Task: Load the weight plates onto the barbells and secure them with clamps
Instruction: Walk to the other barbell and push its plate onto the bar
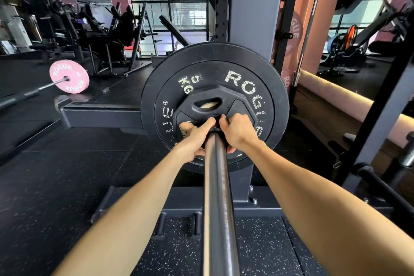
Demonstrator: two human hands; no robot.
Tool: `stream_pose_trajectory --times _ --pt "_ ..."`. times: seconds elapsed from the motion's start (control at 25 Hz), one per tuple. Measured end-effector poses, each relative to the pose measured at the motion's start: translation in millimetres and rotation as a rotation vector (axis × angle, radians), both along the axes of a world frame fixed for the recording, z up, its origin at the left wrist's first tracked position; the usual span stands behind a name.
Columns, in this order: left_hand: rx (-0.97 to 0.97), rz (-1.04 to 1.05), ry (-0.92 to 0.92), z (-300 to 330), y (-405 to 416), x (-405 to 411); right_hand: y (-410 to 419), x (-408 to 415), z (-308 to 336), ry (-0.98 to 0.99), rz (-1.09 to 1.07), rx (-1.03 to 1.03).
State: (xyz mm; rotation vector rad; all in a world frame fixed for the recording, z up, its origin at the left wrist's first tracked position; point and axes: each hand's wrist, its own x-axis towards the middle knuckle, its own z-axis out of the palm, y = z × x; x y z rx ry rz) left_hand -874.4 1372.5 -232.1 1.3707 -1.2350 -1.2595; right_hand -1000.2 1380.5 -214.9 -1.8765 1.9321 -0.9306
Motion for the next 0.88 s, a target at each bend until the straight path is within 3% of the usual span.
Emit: stream_pose_trajectory --times 0.48,0.72,0.88 --pt "0.082 -0.089 0.094 9.7 11.4 2.7 -1.6 -1.9 -10.4 -0.151 -0.049 -0.131" --pt "0.067 -0.066 0.107 12.4 15.7 -1.3 -1.8 -3.7 9.5 0.183 -0.042 0.061" --pt "0.062 -0.058 0.124 11.0 11.2 0.4 -5.7 0.5 8.1 0.191 0.012 0.19"
